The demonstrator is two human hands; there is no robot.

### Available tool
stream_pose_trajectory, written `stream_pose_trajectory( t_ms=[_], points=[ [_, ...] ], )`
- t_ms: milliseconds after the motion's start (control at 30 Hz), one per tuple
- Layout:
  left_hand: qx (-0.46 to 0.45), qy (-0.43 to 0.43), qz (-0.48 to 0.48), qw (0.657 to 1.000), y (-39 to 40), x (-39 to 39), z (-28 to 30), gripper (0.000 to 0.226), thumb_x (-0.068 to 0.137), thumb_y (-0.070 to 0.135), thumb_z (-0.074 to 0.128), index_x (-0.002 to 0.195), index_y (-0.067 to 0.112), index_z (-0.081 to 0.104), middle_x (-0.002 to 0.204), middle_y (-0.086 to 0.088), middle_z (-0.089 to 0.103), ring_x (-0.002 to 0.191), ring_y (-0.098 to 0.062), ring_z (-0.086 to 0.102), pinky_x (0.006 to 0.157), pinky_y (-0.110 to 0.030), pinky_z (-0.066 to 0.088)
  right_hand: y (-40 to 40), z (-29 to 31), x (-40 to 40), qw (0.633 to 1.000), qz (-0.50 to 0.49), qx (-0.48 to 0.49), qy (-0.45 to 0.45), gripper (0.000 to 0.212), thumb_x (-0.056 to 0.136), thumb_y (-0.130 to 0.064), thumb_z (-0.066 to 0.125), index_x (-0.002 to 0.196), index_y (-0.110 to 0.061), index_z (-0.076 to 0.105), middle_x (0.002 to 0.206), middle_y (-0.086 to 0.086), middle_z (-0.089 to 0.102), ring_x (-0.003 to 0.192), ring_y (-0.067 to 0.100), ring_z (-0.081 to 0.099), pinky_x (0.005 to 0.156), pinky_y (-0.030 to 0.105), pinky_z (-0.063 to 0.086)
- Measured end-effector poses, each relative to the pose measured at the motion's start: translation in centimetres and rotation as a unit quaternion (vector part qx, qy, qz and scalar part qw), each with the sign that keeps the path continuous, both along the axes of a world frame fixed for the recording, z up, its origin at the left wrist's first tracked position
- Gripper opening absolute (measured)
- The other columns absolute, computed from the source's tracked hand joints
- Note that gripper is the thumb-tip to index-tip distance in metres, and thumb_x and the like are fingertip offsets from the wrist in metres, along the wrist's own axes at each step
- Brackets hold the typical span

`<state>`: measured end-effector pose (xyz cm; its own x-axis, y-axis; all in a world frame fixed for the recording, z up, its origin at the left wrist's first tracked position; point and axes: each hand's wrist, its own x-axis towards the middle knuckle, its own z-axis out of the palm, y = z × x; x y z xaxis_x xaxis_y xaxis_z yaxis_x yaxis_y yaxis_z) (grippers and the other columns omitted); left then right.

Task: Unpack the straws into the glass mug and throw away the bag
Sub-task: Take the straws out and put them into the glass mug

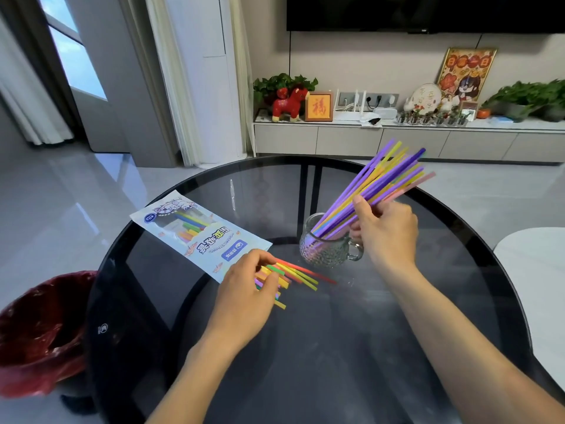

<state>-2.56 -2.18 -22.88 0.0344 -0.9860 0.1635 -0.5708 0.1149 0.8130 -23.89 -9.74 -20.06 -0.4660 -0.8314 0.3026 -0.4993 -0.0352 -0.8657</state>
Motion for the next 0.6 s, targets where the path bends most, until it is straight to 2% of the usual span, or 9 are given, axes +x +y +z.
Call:
stream_pose_trajectory(
  t_ms=[33, 100, 133, 200, 267, 367, 433, 533, 600],
  points=[
    [-0.012, -0.097, -0.003, 0.995, -0.2, 0.0, -0.8, 0.020, 0.092, 0.022, 0.056, 0.110, 0.029, 0.055, 0.122, 0.011, 0.059, 0.111, -0.001, 0.049, 0.090, -0.018, 0.040, 0.7, 0.3, -0.3, 0.999, 0.003, 0.022, 0.028, 0.053, 0.086, -0.055, 0.057, 0.058, -0.011, 0.066, 0.054, 0.003, 0.069, 0.057, 0.026, 0.069, 0.066, 0.044, 0.059],
    [0.020, -0.239, -0.002, 0.971, -0.5, 0.3, -2.3, 0.044, 0.094, 0.036, 0.050, 0.136, 0.035, 0.038, 0.155, 0.002, 0.028, 0.144, -0.021, 0.018, 0.115, -0.041, 0.023, 2.3, 1.0, -0.9, 0.995, 0.023, 0.078, 0.056, 0.059, 0.083, -0.060, 0.055, 0.057, -0.009, 0.067, 0.049, 0.004, 0.067, 0.051, 0.027, 0.069, 0.064, 0.043, 0.060],
    [0.059, -0.271, -0.003, 0.961, -0.5, 0.4, -2.6, 0.053, 0.095, 0.043, 0.045, 0.144, 0.036, 0.027, 0.162, -0.001, 0.011, 0.149, -0.025, 0.002, 0.119, -0.048, 0.012, 3.0, 1.3, -1.1, 0.990, 0.050, 0.117, 0.060, 0.057, 0.084, -0.056, 0.057, 0.057, -0.007, 0.067, 0.048, 0.004, 0.067, 0.049, 0.027, 0.068, 0.062, 0.043, 0.061],
    [0.114, -0.294, -0.016, 0.949, -0.5, 0.7, -3.0, 0.060, 0.097, 0.053, 0.035, 0.151, 0.037, 0.014, 0.164, -0.003, -0.003, 0.150, -0.025, -0.009, 0.120, -0.051, 0.005, 4.3, 1.5, -1.3, 0.970, 0.115, 0.200, 0.081, 0.048, 0.087, -0.044, 0.061, 0.061, -0.004, 0.068, 0.049, 0.006, 0.068, 0.047, 0.028, 0.069, 0.056, 0.042, 0.062],
    [0.124, -0.312, -0.035, 0.941, -0.3, 0.8, -2.7, 0.060, 0.096, 0.058, 0.031, 0.151, 0.037, 0.016, 0.164, -0.002, 0.001, 0.150, -0.024, -0.006, 0.120, -0.050, 0.010, 5.2, 1.0, -1.1, 0.949, 0.152, 0.230, 0.151, 0.044, 0.088, -0.039, 0.060, 0.062, -0.004, 0.065, 0.051, 0.007, 0.068, 0.052, 0.030, 0.069, 0.056, 0.040, 0.061],
    [0.143, -0.297, -0.068, 0.942, 0.6, 1.0, -1.2, 0.057, 0.094, 0.060, 0.037, 0.145, 0.038, 0.029, 0.162, 0.003, 0.014, 0.149, -0.021, 0.006, 0.116, -0.043, 0.024, 5.6, 0.0, 0.1, 0.930, 0.125, 0.175, 0.297, 0.046, 0.088, -0.039, 0.057, 0.054, -0.008, 0.050, 0.052, 0.004, 0.054, 0.064, 0.034, 0.056, 0.059, 0.034, 0.048],
    [0.156, -0.296, -0.099, 0.937, 1.3, 1.2, -0.5, 0.055, 0.093, 0.059, 0.041, 0.143, 0.040, 0.032, 0.160, 0.008, 0.018, 0.147, -0.016, 0.011, 0.112, -0.041, 0.032, 5.9, -1.0, 1.5, 0.926, 0.133, 0.159, 0.315, 0.046, 0.089, -0.042, 0.054, 0.055, -0.014, 0.045, 0.058, 0.003, 0.049, 0.069, 0.034, 0.051, 0.058, 0.033, 0.037],
    [0.155, -0.319, -0.130, 0.926, 2.2, 1.2, -0.1, 0.051, 0.095, 0.053, 0.043, 0.143, 0.041, 0.032, 0.159, 0.012, 0.021, 0.144, -0.014, 0.016, 0.108, -0.041, 0.038, 6.5, -2.6, 3.9, 0.906, 0.183, 0.192, 0.329, 0.043, 0.089, -0.057, 0.048, 0.073, -0.018, 0.057, 0.082, 0.007, 0.065, 0.084, 0.036, 0.060, 0.064, 0.035, 0.042],
    [0.148, -0.319, -0.137, 0.926, 2.3, 1.3, -0.2, 0.048, 0.096, 0.046, 0.044, 0.143, 0.041, 0.033, 0.159, 0.011, 0.021, 0.144, -0.015, 0.016, 0.109, -0.042, 0.037, 6.8, -3.6, 5.2, 0.885, 0.212, 0.211, 0.356, 0.042, 0.090, -0.057, 0.047, 0.089, -0.017, 0.060, 0.098, 0.008, 0.067, 0.095, 0.035, 0.062, 0.069, 0.037, 0.043]
  ],
)
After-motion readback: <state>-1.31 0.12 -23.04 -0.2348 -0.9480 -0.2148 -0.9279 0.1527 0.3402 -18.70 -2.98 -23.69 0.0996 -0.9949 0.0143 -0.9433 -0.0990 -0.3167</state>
